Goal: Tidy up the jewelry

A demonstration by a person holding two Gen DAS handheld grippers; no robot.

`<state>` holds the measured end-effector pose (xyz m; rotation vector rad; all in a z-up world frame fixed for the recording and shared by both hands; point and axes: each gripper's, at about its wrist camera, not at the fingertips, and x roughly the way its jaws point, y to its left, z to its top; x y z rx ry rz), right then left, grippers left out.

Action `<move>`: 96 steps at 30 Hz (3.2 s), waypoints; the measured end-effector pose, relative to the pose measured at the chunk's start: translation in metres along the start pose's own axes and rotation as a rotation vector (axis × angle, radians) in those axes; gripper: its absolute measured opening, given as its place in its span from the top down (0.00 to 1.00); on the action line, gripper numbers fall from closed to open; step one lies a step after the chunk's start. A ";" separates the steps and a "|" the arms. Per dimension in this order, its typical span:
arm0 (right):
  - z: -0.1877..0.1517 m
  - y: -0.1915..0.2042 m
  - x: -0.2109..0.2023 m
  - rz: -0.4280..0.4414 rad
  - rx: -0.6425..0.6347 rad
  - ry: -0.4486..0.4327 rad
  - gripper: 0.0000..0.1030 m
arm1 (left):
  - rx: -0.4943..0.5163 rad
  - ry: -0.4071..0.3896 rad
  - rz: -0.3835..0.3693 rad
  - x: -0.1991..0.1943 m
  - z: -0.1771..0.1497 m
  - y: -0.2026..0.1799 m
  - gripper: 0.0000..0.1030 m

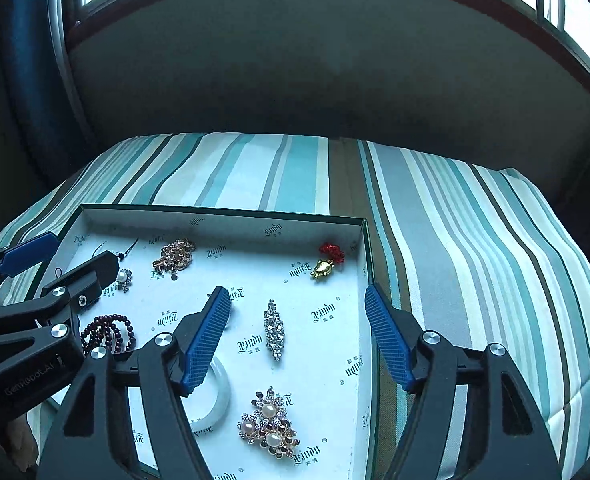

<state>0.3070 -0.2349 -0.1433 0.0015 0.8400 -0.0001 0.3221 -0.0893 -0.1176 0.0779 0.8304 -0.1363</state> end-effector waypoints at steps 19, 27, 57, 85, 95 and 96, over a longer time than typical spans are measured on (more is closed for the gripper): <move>-0.061 0.040 -0.151 -0.005 -0.037 -0.181 0.27 | -0.076 -0.169 0.041 -0.160 -0.068 0.028 0.11; -0.072 0.040 -0.181 -0.004 -0.036 -0.231 0.27 | -0.082 -0.214 0.053 -0.198 -0.084 0.029 0.11; -0.082 0.051 -0.209 0.003 -0.066 -0.277 0.26 | -0.108 -0.229 0.061 -0.220 -0.098 0.036 0.10; -0.084 0.052 -0.209 0.008 -0.070 -0.273 0.26 | -0.125 -0.277 0.116 -0.226 -0.100 0.041 0.02; -0.084 0.034 -0.204 -0.001 -0.052 -0.259 0.26 | -0.113 -0.265 0.138 -0.217 -0.099 0.050 0.02; -0.084 0.031 -0.202 -0.004 -0.046 -0.254 0.26 | -0.117 -0.257 0.140 -0.215 -0.099 0.053 0.02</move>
